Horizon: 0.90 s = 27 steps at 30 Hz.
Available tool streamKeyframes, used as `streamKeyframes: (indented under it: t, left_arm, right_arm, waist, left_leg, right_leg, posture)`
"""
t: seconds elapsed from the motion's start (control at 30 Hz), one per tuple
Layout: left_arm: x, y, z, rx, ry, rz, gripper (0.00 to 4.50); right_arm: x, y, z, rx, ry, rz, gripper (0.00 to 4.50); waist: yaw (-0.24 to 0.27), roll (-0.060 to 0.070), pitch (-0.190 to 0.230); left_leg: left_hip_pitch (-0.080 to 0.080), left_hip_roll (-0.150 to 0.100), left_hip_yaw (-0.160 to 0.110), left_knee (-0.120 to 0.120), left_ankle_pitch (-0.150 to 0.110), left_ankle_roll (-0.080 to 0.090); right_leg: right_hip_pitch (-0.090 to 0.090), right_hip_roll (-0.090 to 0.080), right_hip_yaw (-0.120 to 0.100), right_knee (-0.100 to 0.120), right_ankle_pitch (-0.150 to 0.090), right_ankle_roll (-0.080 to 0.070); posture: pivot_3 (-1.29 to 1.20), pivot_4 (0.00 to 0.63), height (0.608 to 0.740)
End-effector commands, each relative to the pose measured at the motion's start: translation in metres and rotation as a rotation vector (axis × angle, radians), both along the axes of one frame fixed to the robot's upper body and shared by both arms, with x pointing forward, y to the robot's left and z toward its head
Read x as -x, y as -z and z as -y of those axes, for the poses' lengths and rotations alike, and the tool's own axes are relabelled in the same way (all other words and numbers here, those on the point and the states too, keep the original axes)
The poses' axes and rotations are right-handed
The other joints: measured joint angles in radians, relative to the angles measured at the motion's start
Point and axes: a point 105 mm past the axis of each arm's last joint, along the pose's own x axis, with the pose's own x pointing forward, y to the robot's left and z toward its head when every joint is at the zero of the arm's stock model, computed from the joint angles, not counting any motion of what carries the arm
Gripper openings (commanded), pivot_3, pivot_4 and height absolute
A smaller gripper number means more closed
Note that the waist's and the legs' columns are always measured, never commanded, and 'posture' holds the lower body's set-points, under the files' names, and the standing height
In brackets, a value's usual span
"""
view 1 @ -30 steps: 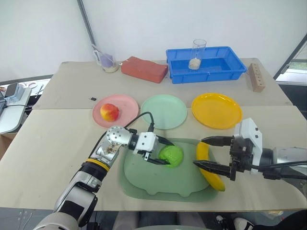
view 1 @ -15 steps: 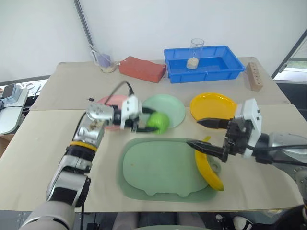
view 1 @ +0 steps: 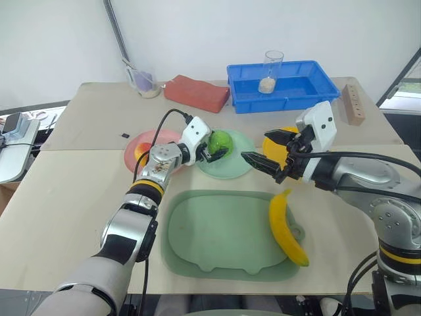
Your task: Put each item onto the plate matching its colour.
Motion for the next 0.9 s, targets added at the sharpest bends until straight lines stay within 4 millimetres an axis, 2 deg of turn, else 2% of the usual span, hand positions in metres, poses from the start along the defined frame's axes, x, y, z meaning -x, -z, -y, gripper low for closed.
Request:
streamKeyframes:
  t: [0.03, 0.07, 0.17, 0.27, 0.47, 0.63, 0.8, 0.9]
  left_arm:
    - [-0.004, -0.021, -0.004, 0.02, 0.006, 0.064, 4.48]
    - [-0.004, -0.024, -0.005, 0.028, 0.012, 0.069, 4.48]
    - [0.005, -0.051, -0.007, 0.089, 0.111, 0.123, 4.48]
    - [0.029, -0.067, -0.011, 0.026, 0.298, 0.211, 4.48]
    - [0.089, -0.062, -0.022, -0.123, 0.634, 0.219, 4.48]
    - [0.145, -0.06, -0.026, -0.202, 0.892, 0.213, 4.48]
    - [0.174, -0.06, -0.02, -0.196, 1.009, 0.23, 4.48]
    - [0.178, -0.06, -0.017, -0.184, 1.016, 0.245, 4.48]
  right_arm:
    - [0.004, -0.007, 0.006, 0.008, 0.026, 0.049, 4.5]
    - [0.005, -0.006, 0.008, 0.008, 0.03, 0.046, 4.5]
    - [0.01, 0.006, 0.017, 0.034, 0.057, 0.01, 4.5]
    - [0.026, 0.028, 0.029, 0.068, 0.085, -0.069, 4.5]
    - [0.054, 0.054, 0.03, 0.069, 0.095, -0.178, 4.5]
    - [0.067, 0.074, 0.041, 0.123, 0.189, -0.256, 4.5]
    - [0.076, 0.088, 0.041, 0.101, 0.234, -0.346, 4.5]
    - [0.076, 0.098, 0.043, 0.099, 0.283, -0.392, 4.5]
  waist:
    - [-0.002, 0.0, 0.0]
    - [-0.003, 0.0, 0.0]
    - [-0.004, 0.0, 0.0]
    - [-0.003, 0.0, 0.0]
    - [-0.012, 0.004, -0.003]
    - [-0.022, 0.004, -0.002]
    - [-0.019, 0.003, -0.002]
    - [-0.02, 0.003, -0.002]
  left_leg:
    - [0.0, 0.0, 0.0, 0.0, 0.0, 0.0]
    - [0.0, 0.0, 0.0, 0.0, 0.0, 0.0]
    - [0.0, 0.0, 0.0, 0.0, 0.0, 0.0]
    - [0.0, 0.0, 0.0, -0.001, 0.0, 0.0]
    - [0.002, 0.001, 0.001, 0.0, 0.0, 0.0]
    - [0.002, 0.002, 0.001, 0.001, 0.0, 0.0]
    - [0.004, 0.001, 0.003, 0.002, -0.005, -0.008]
    - [0.004, 0.001, 0.003, 0.002, -0.005, -0.008]
  right_leg:
    - [0.0, 0.0, 0.0, 0.0, 0.0, 0.0]
    - [0.0, 0.0, 0.0, 0.001, 0.0, 0.0]
    - [0.0, 0.0, 0.0, 0.002, 0.0, 0.0]
    - [0.0, -0.001, 0.0, 0.002, 0.0, -0.001]
    - [0.002, 0.0, 0.001, 0.002, 0.0, -0.002]
    - [0.001, -0.001, 0.001, 0.002, -0.004, -0.009]
    - [0.002, -0.003, 0.001, 0.0, -0.004, -0.01]
    - [0.001, -0.002, 0.0, 0.0, -0.004, -0.01]
  posture:
    - [0.0, 0.15, 0.74]
    - [0.0, 0.15, 0.74]
    - [0.0, 0.15, 0.74]
    - [0.0, 0.15, 0.74]
    - [0.0, 0.15, 0.74]
    - [0.0, 0.15, 0.74]
    - [0.0, 0.15, 0.74]
    - [0.0, 0.15, 0.74]
